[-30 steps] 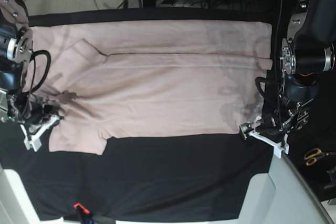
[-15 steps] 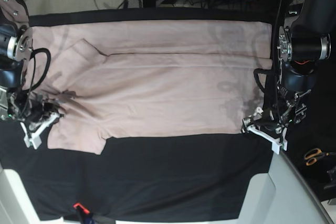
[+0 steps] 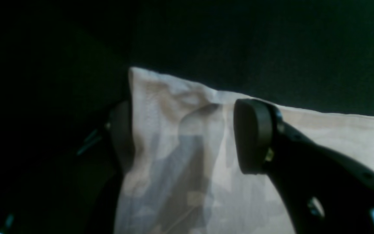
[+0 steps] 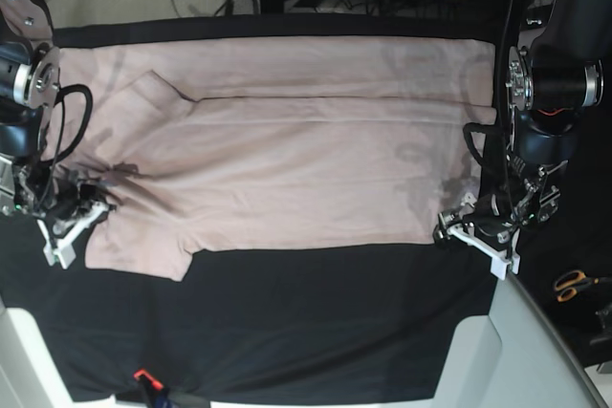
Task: Fold the T-shirt properly
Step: 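Move the left gripper down and grasp the hem corner beside it, then lift the hem with both grippers and fold it toward the collar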
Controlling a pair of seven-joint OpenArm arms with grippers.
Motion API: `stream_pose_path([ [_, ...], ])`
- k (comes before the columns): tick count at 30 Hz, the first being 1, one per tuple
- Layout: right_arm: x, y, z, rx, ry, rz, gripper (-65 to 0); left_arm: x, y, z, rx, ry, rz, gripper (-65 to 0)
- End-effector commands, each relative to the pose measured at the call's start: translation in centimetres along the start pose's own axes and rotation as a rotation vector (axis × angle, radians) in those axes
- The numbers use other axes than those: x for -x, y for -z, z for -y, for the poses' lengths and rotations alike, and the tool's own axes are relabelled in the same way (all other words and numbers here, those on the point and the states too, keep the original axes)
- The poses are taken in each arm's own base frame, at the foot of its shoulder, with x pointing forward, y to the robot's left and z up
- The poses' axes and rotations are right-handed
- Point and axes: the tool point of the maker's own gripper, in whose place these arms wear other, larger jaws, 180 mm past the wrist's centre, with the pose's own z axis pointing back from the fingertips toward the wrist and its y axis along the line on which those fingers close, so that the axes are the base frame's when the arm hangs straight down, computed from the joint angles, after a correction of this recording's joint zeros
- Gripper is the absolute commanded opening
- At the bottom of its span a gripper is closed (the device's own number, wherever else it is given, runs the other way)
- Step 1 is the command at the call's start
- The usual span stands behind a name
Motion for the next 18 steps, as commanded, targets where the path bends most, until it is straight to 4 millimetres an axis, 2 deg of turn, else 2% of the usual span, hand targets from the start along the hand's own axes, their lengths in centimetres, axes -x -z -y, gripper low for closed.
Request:
stream_pose_path([
  [1,-2.6,-0.9,0.8,0.013,-0.012,0.058,-65.0,-0.5,-0.1,0.1,0.005,0.005,-0.016,-23.2],
  [8,-2.6,-0.9,0.8,0.013,-0.012,0.058,-65.0,-0.5,-0.3,-0.5,-0.008,0.021,-0.013,-25.2],
  [10,-2.7,-0.9,0.8,0.013,-0.012,0.06,-65.0,-0.6,-0.4,-0.5,-0.01,0.028,-0.009,-34.6],
  [15,-2.6,-0.7,0.5,0.008,-0.012,0.059,-65.0,-1.7,-0.3,-0.6,-0.012,0.026,0.075,-65.0],
  [18,-2.7,-0.7,0.5,0.008,-0.012,0.062,-65.0,-1.5,-0.3,-0.7,-0.014,0.027,0.08,-65.0],
])
